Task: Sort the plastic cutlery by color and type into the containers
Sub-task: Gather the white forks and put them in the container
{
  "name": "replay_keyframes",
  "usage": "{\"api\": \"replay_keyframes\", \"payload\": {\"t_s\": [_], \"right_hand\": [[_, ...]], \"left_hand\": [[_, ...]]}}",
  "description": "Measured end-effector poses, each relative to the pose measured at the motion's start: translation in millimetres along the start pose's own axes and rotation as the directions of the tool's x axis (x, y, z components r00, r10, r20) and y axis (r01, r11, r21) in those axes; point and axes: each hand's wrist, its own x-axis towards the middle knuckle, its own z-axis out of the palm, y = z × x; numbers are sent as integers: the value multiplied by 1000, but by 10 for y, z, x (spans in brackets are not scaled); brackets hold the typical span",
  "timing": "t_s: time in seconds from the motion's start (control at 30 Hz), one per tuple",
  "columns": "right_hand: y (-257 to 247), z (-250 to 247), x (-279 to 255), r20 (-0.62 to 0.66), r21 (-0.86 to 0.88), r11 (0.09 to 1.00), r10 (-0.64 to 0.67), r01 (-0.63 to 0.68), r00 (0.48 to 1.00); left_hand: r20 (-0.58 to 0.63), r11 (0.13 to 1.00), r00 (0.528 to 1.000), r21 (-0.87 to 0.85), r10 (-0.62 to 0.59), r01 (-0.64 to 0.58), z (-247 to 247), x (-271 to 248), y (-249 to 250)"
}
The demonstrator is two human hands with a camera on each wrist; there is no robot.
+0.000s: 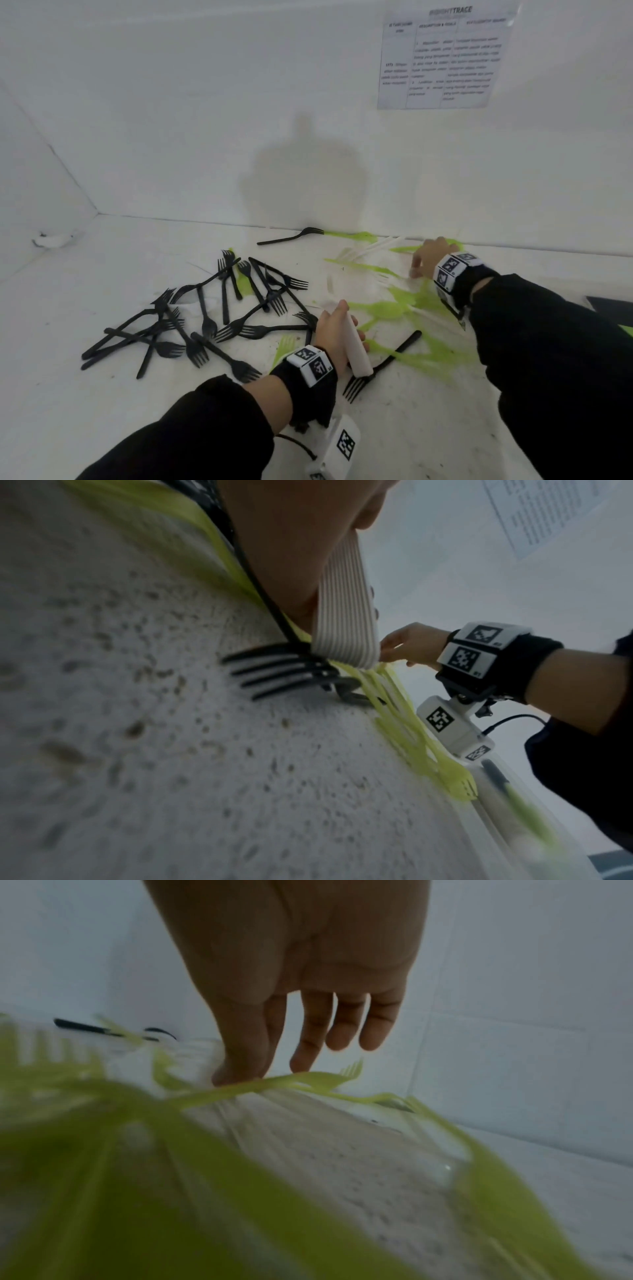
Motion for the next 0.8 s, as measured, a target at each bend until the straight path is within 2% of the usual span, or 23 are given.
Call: {"api": "replay_keyframes", "payload": {"t_s": [0.07,0.17,0.27,0.3,0.4,0.5,0.57,0.73,0.8], "right_hand": [[3,-6,3,-40,90,996,-24,28,999],[-11,-4,-8,-239,302,951,11,64,971],[-10,36,12,-322,581,808,120,96,939],[-14,30,21,-341,628,769,135,118,930],[-55,38,34,-269,587,808,145,43,952],[-123,125,10,-94,434,901,73,-25,993],[-154,182,12,-17,353,935,36,-27,999],[-157,169,28,-43,267,962,72,-58,996],[-139,159,11,-65,281,958,71,-50,995]], "left_hand": [[-2,1000,1000,-17,-14,14,-8,13,-16],[-12,999,999,-35,-29,29,-22,54,-56],[-7,998,999,-53,-37,37,-26,77,-90],[-5,998,999,-56,-36,36,-27,82,-96],[4,997,999,-65,-36,36,-39,93,-107],[13,997,999,-76,-33,34,-52,100,-120],[19,995,999,-96,-29,30,-59,96,-130],[31,992,999,-126,-18,21,-71,117,-154],[38,991,999,-132,-22,27,-75,130,-163]]}}
